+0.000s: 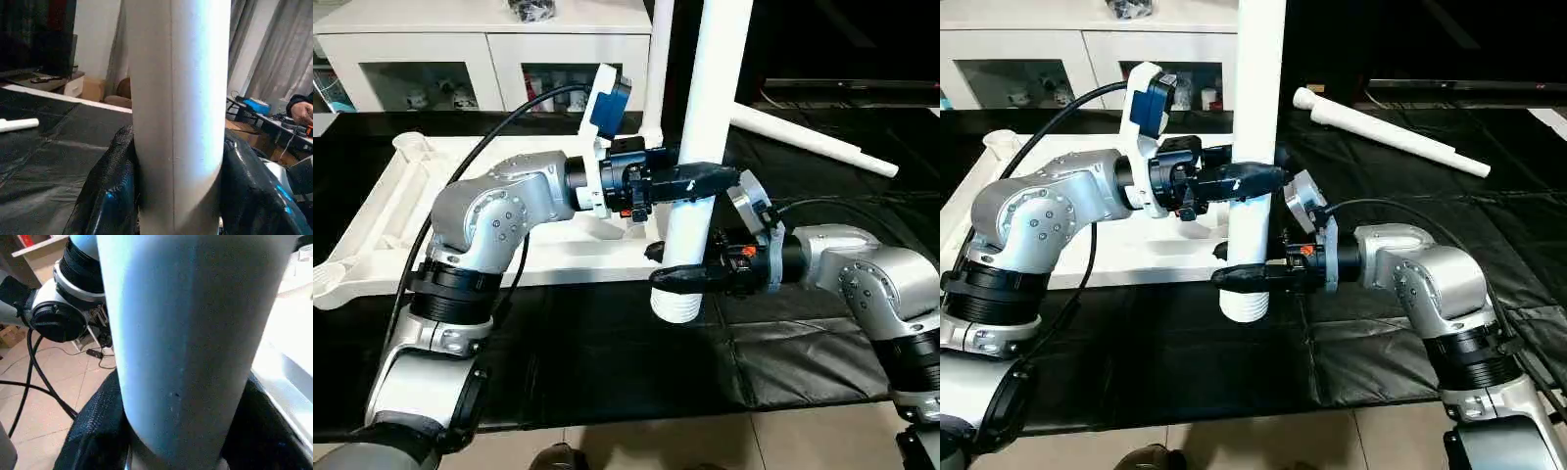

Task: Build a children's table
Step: Insert table leg to table base

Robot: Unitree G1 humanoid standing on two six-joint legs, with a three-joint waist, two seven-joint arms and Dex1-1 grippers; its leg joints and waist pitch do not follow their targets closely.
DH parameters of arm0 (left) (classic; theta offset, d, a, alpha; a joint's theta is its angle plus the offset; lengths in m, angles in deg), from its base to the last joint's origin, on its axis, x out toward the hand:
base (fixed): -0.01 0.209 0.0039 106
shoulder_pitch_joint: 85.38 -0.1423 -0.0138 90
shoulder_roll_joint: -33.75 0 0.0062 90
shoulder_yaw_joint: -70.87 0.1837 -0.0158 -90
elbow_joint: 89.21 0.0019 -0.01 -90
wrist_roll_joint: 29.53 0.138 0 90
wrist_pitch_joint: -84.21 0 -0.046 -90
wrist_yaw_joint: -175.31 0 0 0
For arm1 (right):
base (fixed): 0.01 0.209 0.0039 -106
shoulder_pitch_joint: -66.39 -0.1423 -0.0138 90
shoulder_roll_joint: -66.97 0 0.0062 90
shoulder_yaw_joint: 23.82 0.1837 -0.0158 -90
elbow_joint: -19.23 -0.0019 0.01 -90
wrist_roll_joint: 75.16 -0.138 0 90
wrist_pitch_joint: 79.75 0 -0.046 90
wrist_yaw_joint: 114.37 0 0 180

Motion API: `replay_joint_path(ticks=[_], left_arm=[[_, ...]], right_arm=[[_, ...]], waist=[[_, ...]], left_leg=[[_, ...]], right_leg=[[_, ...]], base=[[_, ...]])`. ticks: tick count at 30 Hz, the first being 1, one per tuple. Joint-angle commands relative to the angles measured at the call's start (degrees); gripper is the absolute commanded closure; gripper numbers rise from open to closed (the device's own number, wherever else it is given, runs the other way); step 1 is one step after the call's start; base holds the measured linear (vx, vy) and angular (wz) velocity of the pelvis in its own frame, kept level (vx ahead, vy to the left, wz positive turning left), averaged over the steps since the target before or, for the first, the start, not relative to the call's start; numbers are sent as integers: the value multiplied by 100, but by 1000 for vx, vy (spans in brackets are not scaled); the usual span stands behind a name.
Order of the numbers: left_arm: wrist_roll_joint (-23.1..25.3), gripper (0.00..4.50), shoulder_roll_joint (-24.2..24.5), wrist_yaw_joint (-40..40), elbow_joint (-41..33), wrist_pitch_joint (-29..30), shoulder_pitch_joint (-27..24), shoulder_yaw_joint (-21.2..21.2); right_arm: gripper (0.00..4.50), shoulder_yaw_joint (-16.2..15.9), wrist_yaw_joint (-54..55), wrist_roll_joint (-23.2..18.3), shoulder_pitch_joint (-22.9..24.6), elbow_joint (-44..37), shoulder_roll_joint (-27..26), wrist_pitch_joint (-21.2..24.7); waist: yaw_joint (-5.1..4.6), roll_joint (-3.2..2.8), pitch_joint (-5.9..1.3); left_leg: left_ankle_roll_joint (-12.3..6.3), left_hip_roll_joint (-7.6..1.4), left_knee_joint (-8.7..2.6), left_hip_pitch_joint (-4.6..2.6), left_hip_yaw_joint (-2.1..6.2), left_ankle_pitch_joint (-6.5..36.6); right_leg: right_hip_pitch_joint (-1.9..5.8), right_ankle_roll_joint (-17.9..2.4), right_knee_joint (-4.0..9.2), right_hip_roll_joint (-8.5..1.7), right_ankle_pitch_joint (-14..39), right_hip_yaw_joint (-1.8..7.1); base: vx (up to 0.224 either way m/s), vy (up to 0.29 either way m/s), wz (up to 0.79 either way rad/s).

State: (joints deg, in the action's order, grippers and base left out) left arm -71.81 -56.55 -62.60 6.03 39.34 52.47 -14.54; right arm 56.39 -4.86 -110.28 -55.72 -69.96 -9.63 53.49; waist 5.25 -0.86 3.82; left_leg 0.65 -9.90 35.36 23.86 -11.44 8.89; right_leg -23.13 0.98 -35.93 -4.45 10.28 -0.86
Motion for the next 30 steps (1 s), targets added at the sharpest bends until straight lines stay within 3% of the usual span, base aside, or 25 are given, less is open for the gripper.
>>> replay_joint_path(ticks=[1,16,17,21,23,30], left_arm=[[-12,265,-49,-59,-247,57,112,95],[-24,265,-51,-100,-265,60,96,69],[-22,265,-49,-107,-270,60,93,71],[-13,265,-54,-109,-255,52,98,72],[-13,266,-51,-109,-257,51,95,73],[6,266,-32,-123,-254,53,96,90]], right_arm=[[250,25,18,7,-68,91,-11,59],[250,30,153,144,-131,214,-71,-80],[196,69,146,93,-158,232,-81,-37],[182,100,118,90,-194,246,-85,-29],[143,89,118,128,-188,239,-85,-43],[143,48,49,154,-176,219,-67,-86]], waist=[[12,62,-468],[7,67,-467],[5,68,-465],[1,71,-467],[6,74,-466],[6,78,-465]], left_leg=[[129,-259,-400,-239,141,1263],[111,-260,-399,-242,140,1249],[111,-258,-400,-240,139,1262],[113,-259,-396,-238,139,1254],[105,-258,-395,-237,137,1221],[100,-258,-394,-236,137,1224]], right_leg=[[199,-1321,415,-309,1375,122],[194,-1318,416,-307,1379,120],[193,-1318,418,-305,1396,120],[196,-1342,420,-311,1382,120],[201,-1309,418,-312,1386,125],[197,-1310,417,-310,1407,123]], base=[[0,0,0],[0,0,0],[0,0,0],[0,0,0],[0,0,0],[0,0,0]])
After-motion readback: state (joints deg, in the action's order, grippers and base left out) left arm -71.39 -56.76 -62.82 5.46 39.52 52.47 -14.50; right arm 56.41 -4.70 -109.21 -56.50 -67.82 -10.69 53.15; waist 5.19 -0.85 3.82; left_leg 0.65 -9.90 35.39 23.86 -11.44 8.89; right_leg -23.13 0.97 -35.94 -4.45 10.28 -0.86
